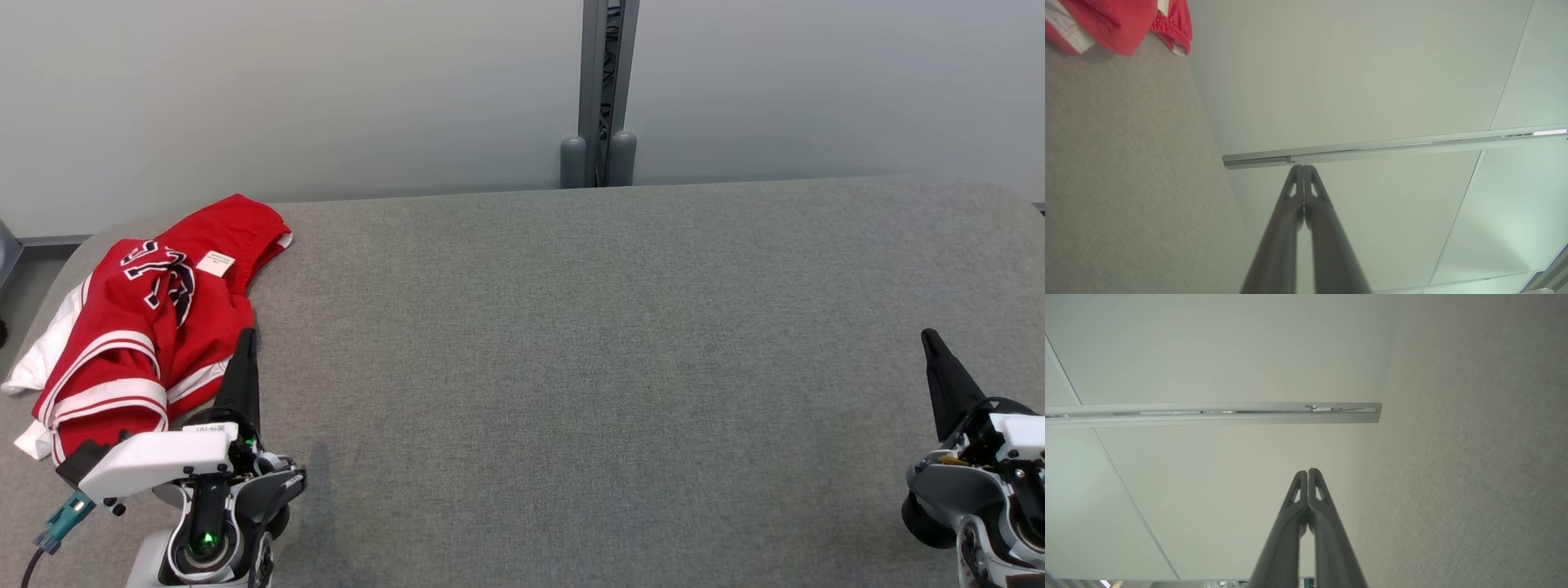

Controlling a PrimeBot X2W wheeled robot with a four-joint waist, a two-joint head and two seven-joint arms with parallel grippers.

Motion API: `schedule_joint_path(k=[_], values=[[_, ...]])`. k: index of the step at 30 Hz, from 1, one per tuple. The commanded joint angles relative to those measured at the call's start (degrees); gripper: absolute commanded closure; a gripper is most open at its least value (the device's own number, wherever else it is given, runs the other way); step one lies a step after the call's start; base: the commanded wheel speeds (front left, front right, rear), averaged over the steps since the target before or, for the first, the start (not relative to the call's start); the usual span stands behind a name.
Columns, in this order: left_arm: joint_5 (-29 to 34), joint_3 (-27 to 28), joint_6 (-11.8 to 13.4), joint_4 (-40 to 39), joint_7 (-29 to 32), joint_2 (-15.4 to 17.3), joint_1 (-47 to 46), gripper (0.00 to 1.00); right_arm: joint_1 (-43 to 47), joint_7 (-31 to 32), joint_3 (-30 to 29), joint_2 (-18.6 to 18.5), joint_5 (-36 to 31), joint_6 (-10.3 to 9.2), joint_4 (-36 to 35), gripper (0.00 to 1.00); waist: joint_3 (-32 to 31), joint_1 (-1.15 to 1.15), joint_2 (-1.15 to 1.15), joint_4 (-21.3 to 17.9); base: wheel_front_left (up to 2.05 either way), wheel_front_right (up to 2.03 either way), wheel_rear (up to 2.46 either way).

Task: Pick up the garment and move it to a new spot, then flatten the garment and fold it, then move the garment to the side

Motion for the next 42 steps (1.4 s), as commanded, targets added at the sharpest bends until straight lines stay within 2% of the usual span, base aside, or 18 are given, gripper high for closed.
schedule_joint_path(k=[1, 11, 12, 16, 29, 39, 42], values=[[-0.1, 0.2, -0.2, -0.1, -0.1, 0.2, -0.4, 1.00, -0.2, 0.2, 0.0, -0.2, -0.2, 0.01, 0.2, 1.00, 0.0, 0.00, 0.00, 0.0, 0.00, 0.00, 0.00], [0.0, 0.0, 0.0, 0.0, 0.0, 0.0, 0.0, 1.00, 0.0, 0.0, 0.0, 0.0, 0.0, 0.00, 0.0, 1.00, 0.0, 0.00, 0.00, 0.0, 0.00, 0.00, 0.00], [0.0, -0.1, 0.0, 0.6, 0.0, -0.1, 0.6, 0.00, 0.5, -0.1, 0.0, 0.3, 0.0, 0.00, 0.4, 0.00, 0.0, 0.00, 0.00, 0.0, 0.00, 0.00, 0.00], [0.0, -0.3, 0.0, 1.5, -0.2, -0.4, 2.5, 0.00, 2.3, -0.3, 0.3, 1.1, -0.1, -0.02, 1.3, 0.00, 0.0, 0.00, 0.00, 0.0, 0.00, 0.00, 0.00], [2.0, -1.5, 0.0, -2.7, -2.9, -0.3, 3.2, 0.00, 3.8, -5.1, 5.0, 0.2, -1.8, 0.00, -4.6, 0.00, 0.2, 0.00, 0.00, 0.1, 0.00, 0.00, 0.00], [8.1, -2.1, 0.0, -6.0, -4.8, -0.2, 3.7, 0.00, 4.6, -8.4, 8.2, -0.8, -7.1, 0.02, -9.1, 0.00, 0.3, 0.00, 0.00, 0.1, 0.00, 0.00, 0.00], [11.7, -2.8, 0.0, -6.8, -5.3, -0.2, 3.8, 0.00, 4.8, -9.3, 9.1, -1.0, -9.0, 0.03, -10.5, 0.00, 0.4, 0.00, 0.00, 0.1, 0.00, 0.00, 0.00]])
